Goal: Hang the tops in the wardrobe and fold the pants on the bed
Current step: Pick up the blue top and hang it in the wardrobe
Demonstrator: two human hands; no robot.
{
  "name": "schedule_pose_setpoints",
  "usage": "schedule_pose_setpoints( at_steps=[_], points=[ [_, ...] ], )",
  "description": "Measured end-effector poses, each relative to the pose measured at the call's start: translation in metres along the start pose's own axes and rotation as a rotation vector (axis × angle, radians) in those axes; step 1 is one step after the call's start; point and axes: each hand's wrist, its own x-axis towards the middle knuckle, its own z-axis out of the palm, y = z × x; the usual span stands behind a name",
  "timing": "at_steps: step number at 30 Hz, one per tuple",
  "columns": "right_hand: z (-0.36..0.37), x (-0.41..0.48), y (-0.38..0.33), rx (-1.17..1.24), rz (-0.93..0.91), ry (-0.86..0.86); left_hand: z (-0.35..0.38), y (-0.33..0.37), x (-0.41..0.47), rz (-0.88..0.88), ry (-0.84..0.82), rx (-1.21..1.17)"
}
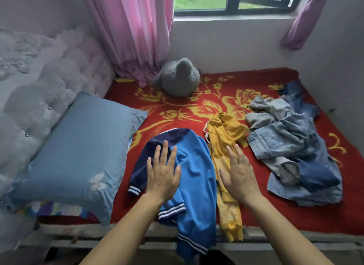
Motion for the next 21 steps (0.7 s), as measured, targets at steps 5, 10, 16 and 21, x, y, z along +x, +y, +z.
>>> schedule_pose_setpoints(
  at_steps=[5, 10, 16, 21],
  points=[
    [0.012, 0.087, 0.035, 0.036, 0.043, -0.083, 0.021, 0.002, 0.072, -0.077, -0.036, -0.004],
    [0.064, 0.172, 0.058, 0.053, 0.044, -0.213, 0.058, -0.028, 0.144, -0.139, -0.101, 0.122],
    [0.185, 0.242, 0.084, -0.029, 0.034, -0.360, 0.159, -0.095, 0.226, -0.112, -0.256, 0.242],
    [0.310, 0.304, 0.104, -0.055, 0.058, -0.273, 0.265, -0.152, 0.302, -0.089, -0.291, 0.266]
  ],
)
